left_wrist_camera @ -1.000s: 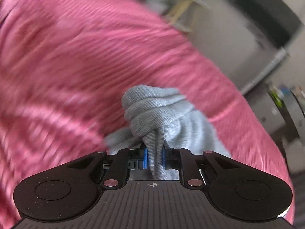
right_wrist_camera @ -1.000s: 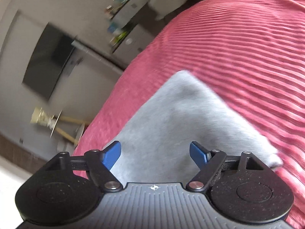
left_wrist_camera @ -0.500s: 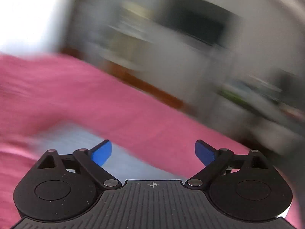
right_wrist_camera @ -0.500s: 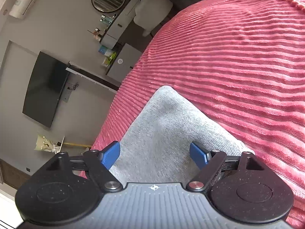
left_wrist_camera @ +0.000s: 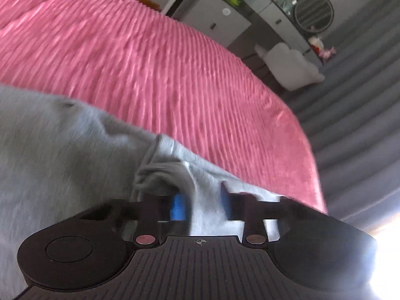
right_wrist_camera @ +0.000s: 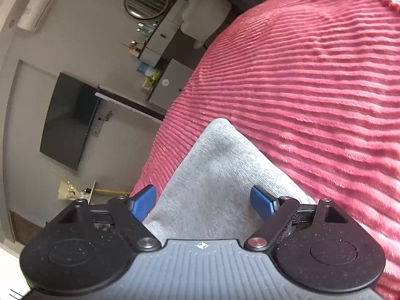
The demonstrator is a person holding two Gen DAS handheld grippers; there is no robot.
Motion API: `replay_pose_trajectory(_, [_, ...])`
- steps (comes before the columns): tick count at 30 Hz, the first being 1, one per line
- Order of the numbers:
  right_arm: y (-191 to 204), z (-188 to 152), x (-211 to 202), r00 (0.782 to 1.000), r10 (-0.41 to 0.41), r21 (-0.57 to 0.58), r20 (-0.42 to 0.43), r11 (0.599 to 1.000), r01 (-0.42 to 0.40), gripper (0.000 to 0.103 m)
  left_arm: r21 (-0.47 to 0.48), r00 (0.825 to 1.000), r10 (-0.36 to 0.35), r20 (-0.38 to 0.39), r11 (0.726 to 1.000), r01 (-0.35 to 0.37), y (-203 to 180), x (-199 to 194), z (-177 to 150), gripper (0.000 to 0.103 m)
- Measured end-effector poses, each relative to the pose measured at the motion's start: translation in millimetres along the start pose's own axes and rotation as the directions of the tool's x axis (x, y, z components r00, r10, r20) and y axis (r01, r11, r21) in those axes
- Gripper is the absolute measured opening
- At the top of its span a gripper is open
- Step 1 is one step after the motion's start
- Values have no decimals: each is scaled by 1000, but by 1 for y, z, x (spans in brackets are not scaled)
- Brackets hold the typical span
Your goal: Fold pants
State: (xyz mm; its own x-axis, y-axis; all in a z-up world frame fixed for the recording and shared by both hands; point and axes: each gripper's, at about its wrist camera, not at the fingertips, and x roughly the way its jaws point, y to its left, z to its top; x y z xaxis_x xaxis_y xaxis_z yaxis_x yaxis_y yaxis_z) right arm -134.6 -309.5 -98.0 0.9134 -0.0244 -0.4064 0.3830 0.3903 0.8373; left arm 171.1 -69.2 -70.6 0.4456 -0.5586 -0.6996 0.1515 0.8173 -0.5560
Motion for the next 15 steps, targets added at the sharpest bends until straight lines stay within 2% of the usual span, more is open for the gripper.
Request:
replay_pose_trajectory(1, [-1,0,0,1000,1,-4,0,1000,-1,74,25,999,35,7,999,-35,-3,5,5,9])
replay_pose_trajectory(2, [-2,0,-1,1000,-4,-1,2,1000,4,61,81,997,57,51,995,-61,-11,4,9,9])
replay_pose_trajectory(3, [-4,1,-3,1000,-14,11,-1,1000,14,56,154,992,67,106,985,-83,-15,-4,7,9])
replay_pose_trajectory(4, [-7,2,-4,1000,-22,32,-7,999,22,54,226,982,78,173,967,-117,-21,-13,3,9])
replay_pose_trajectory(6, [-15,5,-12,1000,-16,98,3,995,16,54,239,972,90,215,961,-142,-21,-22,-5,15])
replay_pose_trajectory(7, [-17,5,-16,1000,-10,122,10,993,8,54,209,969,106,224,966,-154,-16,-25,-9,29])
replay_pose_trajectory(8, [-19,4,-19,1000,-12,135,17,991,10,54,171,955,143,260,967,-191,-9,-30,-15,42])
replay_pose_trajectory(9, [-19,3,-23,999,-23,141,25,990,19,54,158,934,187,305,957,-243,-4,-32,-19,47])
replay_pose_trajectory(10, [-19,0,-28,998,-44,143,41,989,38,54,157,913,233,334,942,-298,0,-36,-24,65])
replay_pose_trajectory(11, [-20,-4,-33,997,-59,148,58,988,50,54,149,899,279,337,927,-344,7,-40,-29,70])
replay_pose_trajectory(12, [-20,-8,-39,994,-74,159,76,985,61,54,140,905,276,323,932,-335,14,-46,-34,70])
replay_pose_trajectory(13, [-21,-12,-45,991,-96,175,98,981,77,55,128,921,245,303,947,-294,21,-50,-38,70])
replay_pose_trajectory(15, [-21,-19,-54,981,-146,193,125,974,120,55,62,963,146,228,984,-164,34,-59,-47,73])
